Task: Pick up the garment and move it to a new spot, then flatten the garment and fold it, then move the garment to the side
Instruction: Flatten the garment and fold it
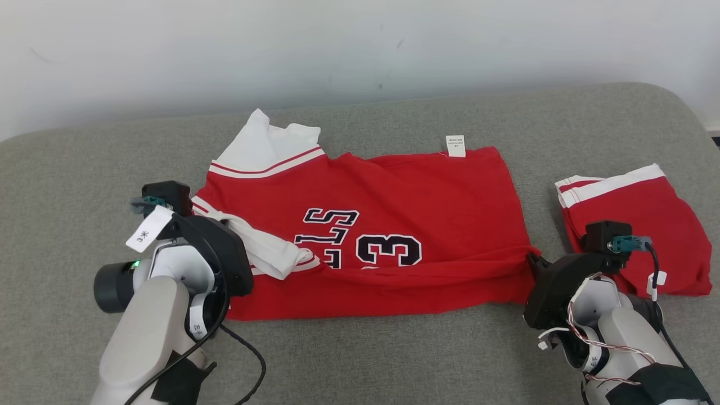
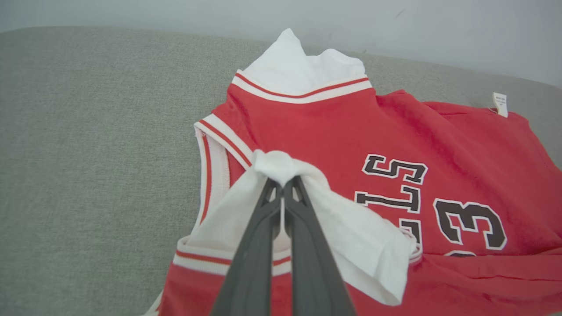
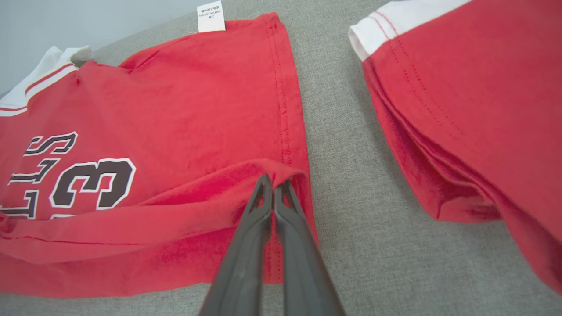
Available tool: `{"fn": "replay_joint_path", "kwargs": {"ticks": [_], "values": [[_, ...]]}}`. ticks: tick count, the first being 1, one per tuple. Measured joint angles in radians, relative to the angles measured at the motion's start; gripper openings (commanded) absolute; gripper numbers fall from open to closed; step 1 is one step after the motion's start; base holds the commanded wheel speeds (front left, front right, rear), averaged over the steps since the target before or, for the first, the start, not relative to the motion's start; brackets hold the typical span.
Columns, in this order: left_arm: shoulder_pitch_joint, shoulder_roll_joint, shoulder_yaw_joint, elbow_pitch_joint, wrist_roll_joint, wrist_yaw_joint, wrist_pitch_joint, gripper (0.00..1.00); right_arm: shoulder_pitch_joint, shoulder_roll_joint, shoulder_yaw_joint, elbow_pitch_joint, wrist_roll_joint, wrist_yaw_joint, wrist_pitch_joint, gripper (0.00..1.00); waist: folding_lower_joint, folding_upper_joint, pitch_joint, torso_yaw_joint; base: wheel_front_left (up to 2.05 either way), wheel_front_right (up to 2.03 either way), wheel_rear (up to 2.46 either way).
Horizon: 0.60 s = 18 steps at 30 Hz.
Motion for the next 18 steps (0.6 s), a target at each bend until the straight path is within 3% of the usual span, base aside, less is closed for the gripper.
{"fn": "replay_joint_path", "kwargs": {"ticks": [2, 3, 4, 5, 18], "values": [[0.000, -0.001, 0.000, 0.012, 0.000, 0.000, -0.007, 0.00, 0.000, 0.004, 0.000, 0.006, 0.000, 0.000, -0.008, 0.00, 0.0000, 0.0000, -0.003, -0.002, 0.00, 0.00, 0.00], [0.000, -0.002, -0.001, 0.021, 0.001, 0.000, -0.010, 0.09, -0.001, 0.005, 0.000, 0.010, 0.000, 0.000, -0.009, 0.00, 0.0000, 0.0000, -0.004, -0.002, 0.00, 0.00, 0.00], [0.000, -0.002, -0.001, 0.030, 0.002, 0.000, -0.010, 0.50, -0.001, 0.007, 0.000, 0.014, 0.000, 0.000, -0.013, 0.11, 0.0000, 0.0000, -0.005, -0.003, 0.00, 0.00, 0.00], [0.000, -0.003, -0.001, 0.037, 0.001, 0.000, -0.018, 1.00, -0.002, 0.008, 0.000, 0.018, 0.000, 0.000, -0.018, 1.00, 0.0000, 0.0000, -0.006, -0.003, 0.00, 0.00, 0.00], [0.003, -0.004, 0.009, 0.097, 0.013, 0.009, -0.142, 1.00, -0.037, 0.023, -0.030, 0.032, 0.010, 0.016, -0.157, 1.00, 0.0000, 0.0000, -0.046, 0.004, 0.00, 0.00, 0.00]]}}
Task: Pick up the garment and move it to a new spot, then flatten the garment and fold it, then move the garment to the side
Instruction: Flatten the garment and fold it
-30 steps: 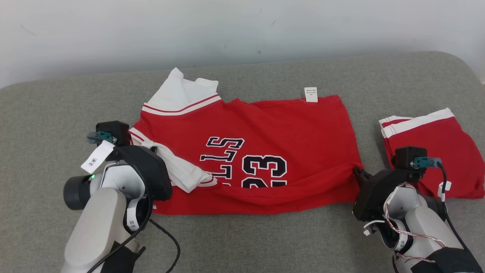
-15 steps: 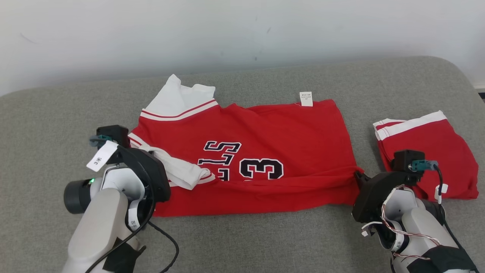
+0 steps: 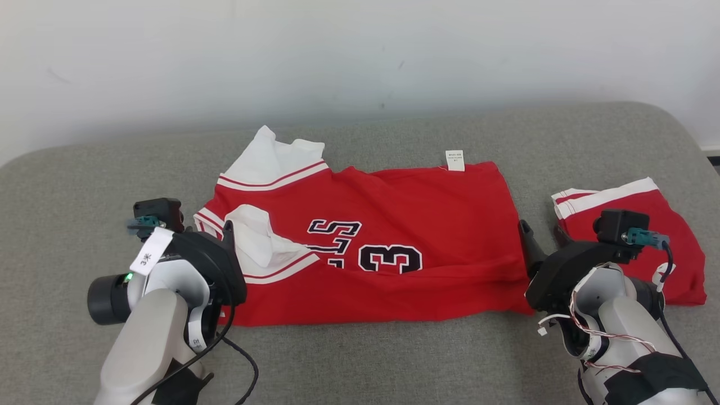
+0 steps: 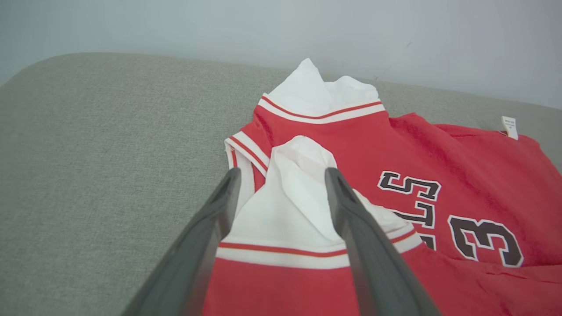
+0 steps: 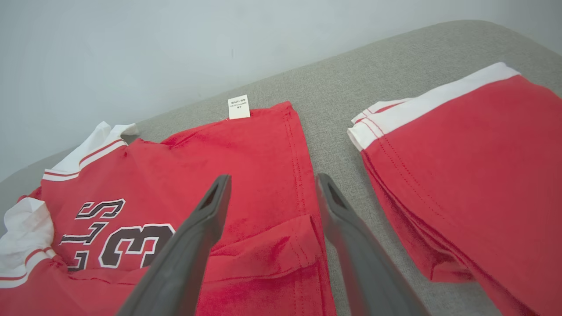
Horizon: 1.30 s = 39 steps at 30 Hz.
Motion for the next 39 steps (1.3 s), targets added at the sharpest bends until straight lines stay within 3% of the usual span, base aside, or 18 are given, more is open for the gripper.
{"fn": "replay_joint_path", "kwargs": {"ticks": [8, 17, 28, 39], "values": [[0.078, 0.023, -0.005, -0.018, 0.015, 0.000, -0.088, 1.00, 0.080, -0.027, -0.005, -0.052, -0.002, 0.029, -0.071, 1.00, 0.0000, -0.0001, -0.045, 0.017, 0.00, 0.00, 0.00], [0.210, 0.040, -0.033, -0.046, 0.036, -0.010, -0.142, 1.00, 0.202, -0.034, 0.029, -0.062, -0.019, 0.052, -0.079, 1.00, -0.0001, -0.0002, -0.059, 0.030, 0.00, 0.00, 0.00], [0.224, 0.067, -0.040, -0.029, 0.068, -0.009, -0.184, 1.00, 0.205, -0.035, 0.054, -0.027, -0.045, 0.058, -0.080, 1.00, 0.0000, -0.0001, 0.002, 0.028, 0.00, 0.00, 0.00], [0.199, 0.059, -0.045, 0.004, 0.070, -0.009, -0.203, 1.00, 0.167, -0.044, 0.052, 0.025, -0.055, 0.051, -0.085, 1.00, 0.0001, -0.0001, 0.036, 0.043, 0.00, 0.00, 0.00]]}}
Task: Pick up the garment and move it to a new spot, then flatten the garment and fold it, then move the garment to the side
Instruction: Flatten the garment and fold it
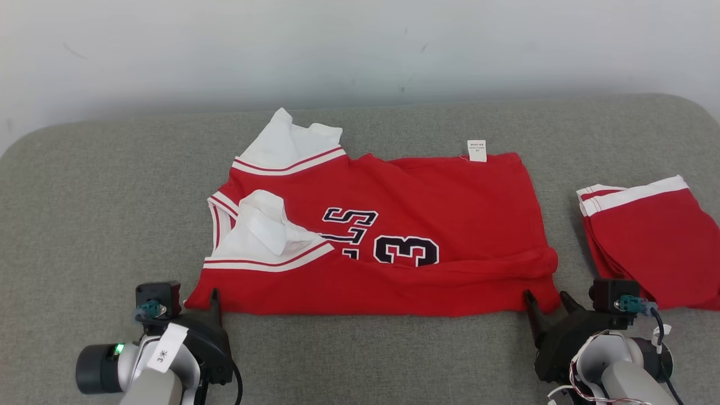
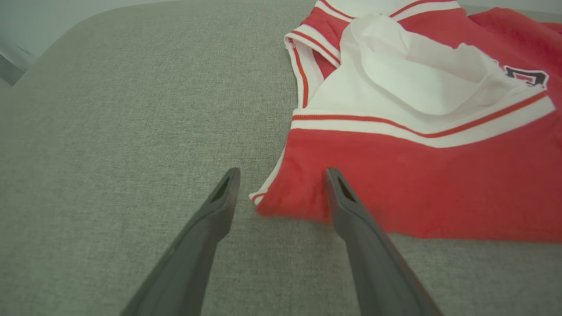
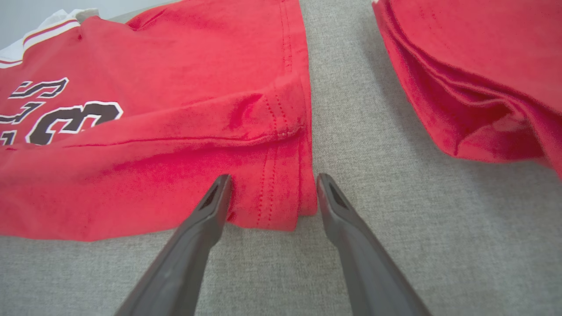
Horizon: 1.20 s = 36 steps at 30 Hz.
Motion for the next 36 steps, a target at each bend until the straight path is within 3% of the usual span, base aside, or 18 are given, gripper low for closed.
{"fn": "replay_joint_path", "kwargs": {"ticks": [12, 13, 14, 15, 20, 21, 23, 36], "values": [[-0.009, -0.004, 0.005, 0.042, -0.001, 0.000, -0.006, 1.00, -0.026, 0.000, 0.009, 0.037, -0.005, 0.001, -0.003, 1.00, 0.0000, 0.0000, 0.014, 0.001, 0.00, 0.00, 0.00], [-0.015, -0.005, 0.006, 0.047, -0.003, 0.000, -0.006, 0.92, -0.026, 0.000, 0.010, 0.043, -0.005, 0.001, -0.003, 1.00, 0.0000, 0.0001, 0.015, 0.000, 0.00, 0.00, 0.00], [-0.019, -0.007, 0.006, 0.050, -0.003, -0.001, -0.005, 0.09, -0.026, 0.000, 0.012, 0.048, -0.005, 0.002, -0.003, 1.00, 0.0000, 0.0001, 0.016, -0.001, 0.00, 0.00, 0.00], [-0.019, -0.009, 0.006, 0.055, -0.007, -0.004, -0.004, 0.00, -0.026, 0.000, 0.012, 0.051, -0.005, 0.004, -0.002, 1.00, 0.0000, 0.0001, 0.017, -0.002, 0.00, 0.00, 0.00], [-0.019, -0.013, 0.004, 0.067, -0.011, -0.011, 0.002, 0.00, -0.038, 0.001, 0.013, 0.077, -0.005, 0.010, -0.001, 1.00, 0.0000, 0.0001, 0.017, -0.003, 0.00, 0.00, 0.00], [-0.019, -0.014, 0.004, 0.069, -0.012, -0.014, 0.002, 0.00, -0.042, 0.000, 0.013, 0.079, -0.005, 0.011, 0.004, 0.55, 0.0000, 0.0001, 0.016, -0.002, 0.00, 0.00, 0.00], [-0.019, -0.015, 0.004, 0.075, -0.012, -0.017, 0.002, 0.00, -0.044, 0.000, 0.014, 0.082, -0.005, 0.014, 0.006, 0.00, 0.0000, 0.0001, 0.015, -0.002, 0.00, 0.00, 0.00], [0.006, -0.037, 0.009, 0.091, -0.049, -0.037, -0.021, 0.00, -0.005, 0.005, 0.007, 0.108, 0.011, 0.031, -0.016, 0.00, 0.0000, 0.0001, -0.039, 0.003, 0.00, 0.00, 0.00]]}}
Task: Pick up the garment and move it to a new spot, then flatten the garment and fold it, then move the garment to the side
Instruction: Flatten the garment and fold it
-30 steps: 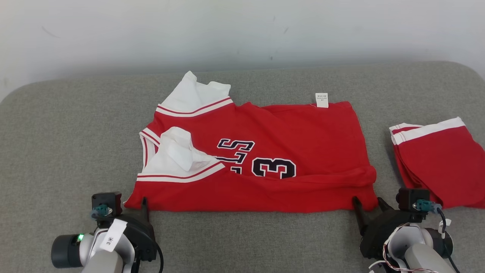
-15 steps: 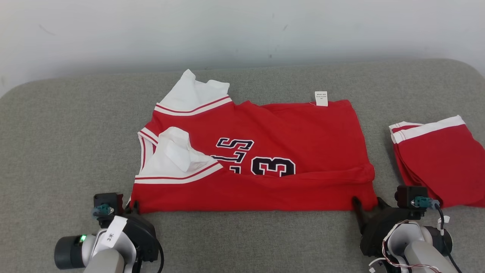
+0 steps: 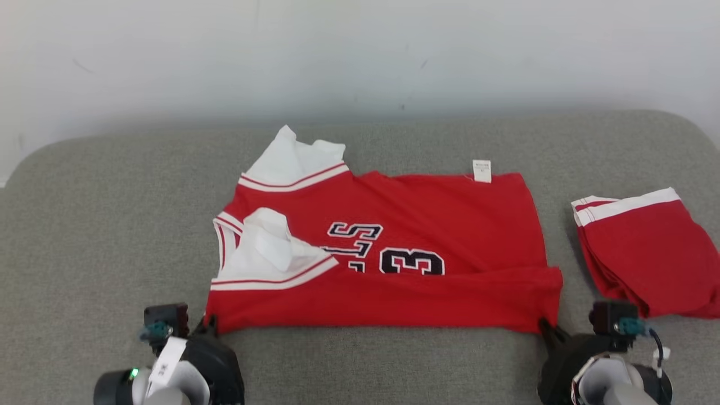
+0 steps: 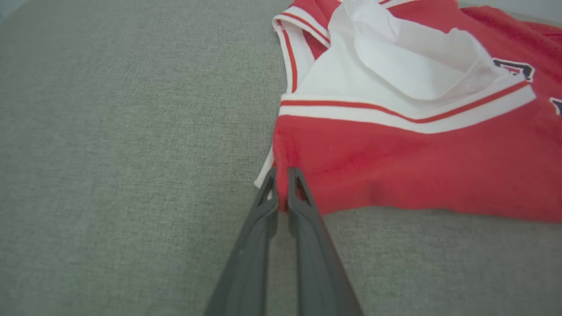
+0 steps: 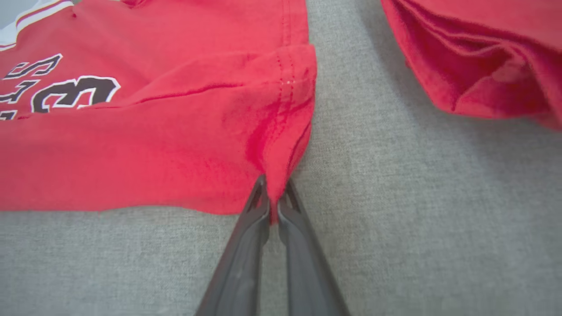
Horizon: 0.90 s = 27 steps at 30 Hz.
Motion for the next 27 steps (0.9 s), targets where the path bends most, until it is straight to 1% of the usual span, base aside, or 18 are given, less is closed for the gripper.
{"fn": "replay_joint_path", "kwargs": {"ticks": [4, 6, 7, 10, 14, 17, 21, 23, 27], "values": [[0.057, -0.002, 0.007, -0.019, -0.031, -0.017, -0.023, 0.00, 0.064, 0.003, -0.021, -0.030, 0.040, 0.023, -0.011, 0.00, 0.0000, 0.0000, -0.032, 0.001, 0.00, 0.00, 0.00], [0.085, -0.001, 0.008, -0.042, -0.035, -0.018, -0.036, 0.00, 0.088, 0.001, -0.029, -0.057, 0.053, 0.033, -0.014, 0.00, 0.0000, -0.0001, -0.049, 0.001, 0.00, 0.00, 0.00], [0.099, -0.001, 0.008, -0.054, -0.035, -0.026, -0.040, 0.00, 0.100, -0.001, -0.032, -0.071, 0.055, 0.038, -0.015, 0.00, -0.0001, -0.0001, -0.058, 0.001, 0.00, 0.00, 0.00], [0.149, 0.000, 0.007, -0.094, -0.041, -0.029, -0.049, 0.00, 0.144, -0.018, -0.041, -0.114, 0.062, 0.047, -0.019, 0.00, -0.0001, -0.0001, -0.081, 0.001, 0.00, 0.00, 0.00], [0.229, 0.003, 0.006, -0.148, -0.045, -0.043, -0.056, 0.00, 0.220, -0.037, -0.050, -0.175, 0.072, 0.050, -0.017, 0.00, -0.0002, -0.0001, -0.106, 0.004, 0.00, 0.00, 0.00], [0.267, 0.008, 0.004, -0.201, -0.048, -0.043, -0.056, 0.00, 0.287, -0.043, -0.070, -0.231, 0.104, 0.054, -0.011, 0.00, -0.0001, -0.0001, -0.116, 0.014, 0.00, 0.00, 0.00], [0.326, 0.022, 0.005, -0.272, -0.049, -0.042, -0.055, 0.00, 0.342, -0.052, -0.072, -0.303, 0.109, 0.054, 0.014, 0.00, -0.0001, -0.0001, -0.126, 0.025, 0.00, 0.00, 0.00], [0.363, 0.031, 0.005, -0.300, -0.049, -0.033, -0.046, 0.00, 0.365, -0.060, -0.076, -0.340, 0.110, 0.051, 0.016, 0.00, -0.0002, -0.0002, -0.129, 0.027, 0.00, 0.00, 0.00], [0.421, 0.038, 0.003, -0.364, -0.049, -0.025, -0.028, 0.00, 0.408, -0.074, -0.085, -0.404, 0.111, 0.029, 0.044, 0.00, -0.0001, -0.0001, -0.132, 0.029, 0.00, 0.00, 0.00]]}}
